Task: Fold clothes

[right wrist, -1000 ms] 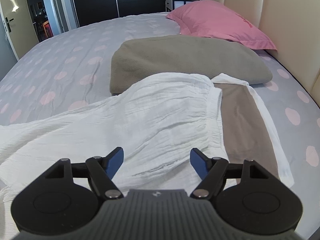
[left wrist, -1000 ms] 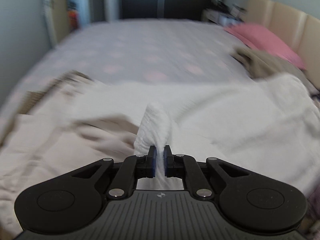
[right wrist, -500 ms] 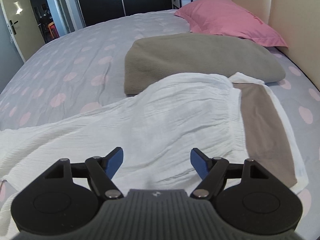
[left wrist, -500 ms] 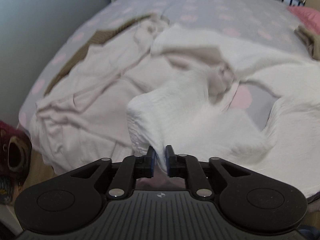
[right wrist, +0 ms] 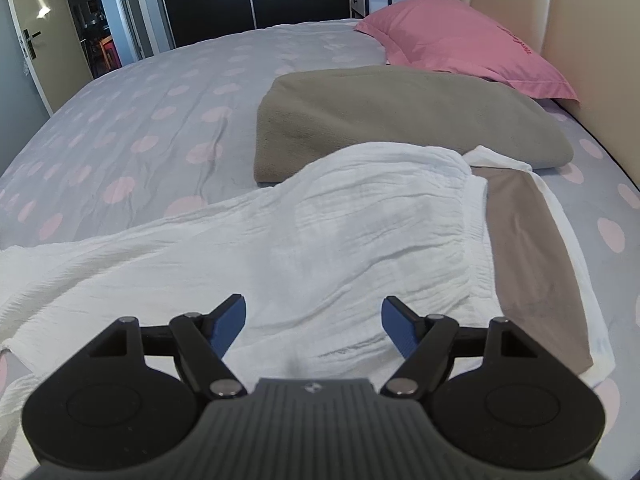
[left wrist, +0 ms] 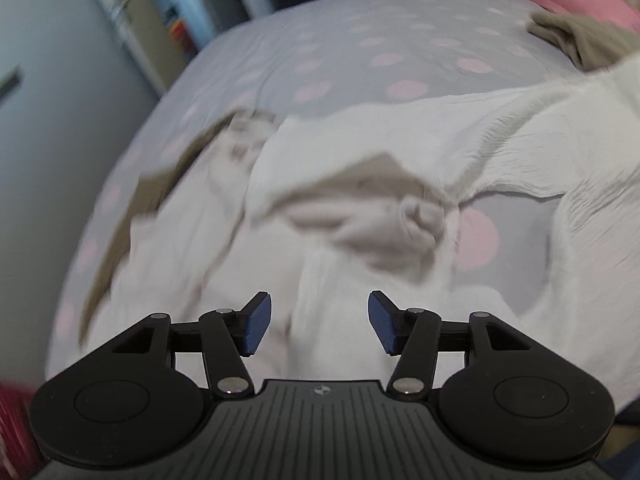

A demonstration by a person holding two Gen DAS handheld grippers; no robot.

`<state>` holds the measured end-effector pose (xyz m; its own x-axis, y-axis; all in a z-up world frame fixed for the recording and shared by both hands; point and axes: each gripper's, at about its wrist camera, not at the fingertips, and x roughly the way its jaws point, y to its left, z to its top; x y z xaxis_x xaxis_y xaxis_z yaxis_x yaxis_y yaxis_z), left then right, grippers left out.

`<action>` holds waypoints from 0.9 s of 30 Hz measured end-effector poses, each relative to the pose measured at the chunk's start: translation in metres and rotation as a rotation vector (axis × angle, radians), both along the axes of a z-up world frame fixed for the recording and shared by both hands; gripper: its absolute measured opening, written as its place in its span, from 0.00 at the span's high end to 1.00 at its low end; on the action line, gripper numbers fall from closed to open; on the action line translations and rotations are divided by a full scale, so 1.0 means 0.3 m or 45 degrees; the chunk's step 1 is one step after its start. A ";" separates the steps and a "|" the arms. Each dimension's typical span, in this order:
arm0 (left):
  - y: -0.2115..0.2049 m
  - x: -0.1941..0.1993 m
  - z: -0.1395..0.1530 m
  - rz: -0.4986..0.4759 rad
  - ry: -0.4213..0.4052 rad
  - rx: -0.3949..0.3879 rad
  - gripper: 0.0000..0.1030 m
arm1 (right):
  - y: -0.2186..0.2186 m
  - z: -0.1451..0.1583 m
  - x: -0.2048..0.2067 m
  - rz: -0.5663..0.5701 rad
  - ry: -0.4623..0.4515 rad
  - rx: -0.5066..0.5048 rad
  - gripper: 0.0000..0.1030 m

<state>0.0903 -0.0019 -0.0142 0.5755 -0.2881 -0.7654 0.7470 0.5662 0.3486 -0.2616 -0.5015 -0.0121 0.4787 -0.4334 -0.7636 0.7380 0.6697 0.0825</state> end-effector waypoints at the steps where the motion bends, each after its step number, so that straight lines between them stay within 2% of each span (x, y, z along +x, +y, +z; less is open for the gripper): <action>1: -0.020 0.015 -0.023 -0.026 -0.014 0.015 0.49 | -0.002 0.001 -0.007 -0.005 0.003 -0.001 0.25; 4: -0.055 0.054 -0.093 -0.047 -0.015 0.045 0.54 | -0.009 0.002 -0.031 -0.028 0.012 -0.007 0.24; 5: -0.055 0.066 -0.109 -0.026 0.008 0.045 0.61 | -0.012 0.000 -0.037 -0.034 0.017 -0.007 0.24; 6: -0.055 0.077 -0.125 -0.004 0.031 0.045 0.73 | -0.015 -0.002 -0.044 -0.039 0.021 -0.008 0.24; 9: -0.051 0.102 -0.160 0.050 0.085 0.037 0.84 | -0.027 -0.018 -0.056 -0.052 0.057 -0.004 0.23; 12: -0.039 0.092 -0.128 0.046 0.082 -0.011 0.92 | -0.045 -0.028 -0.071 -0.090 0.080 -0.017 0.23; 15: -0.027 0.076 -0.074 0.067 0.056 -0.064 0.94 | -0.074 -0.018 -0.102 -0.142 0.059 -0.025 0.23; 20: 0.036 0.107 0.038 0.191 0.020 -0.137 0.96 | -0.113 -0.025 -0.155 -0.218 0.070 -0.016 0.23; 24: 0.110 0.166 0.107 0.336 -0.061 -0.113 0.96 | -0.129 -0.041 -0.193 -0.267 0.107 -0.018 0.23; 27: 0.158 0.224 0.120 0.424 -0.055 -0.128 0.96 | -0.144 -0.051 -0.231 -0.310 0.127 -0.015 0.23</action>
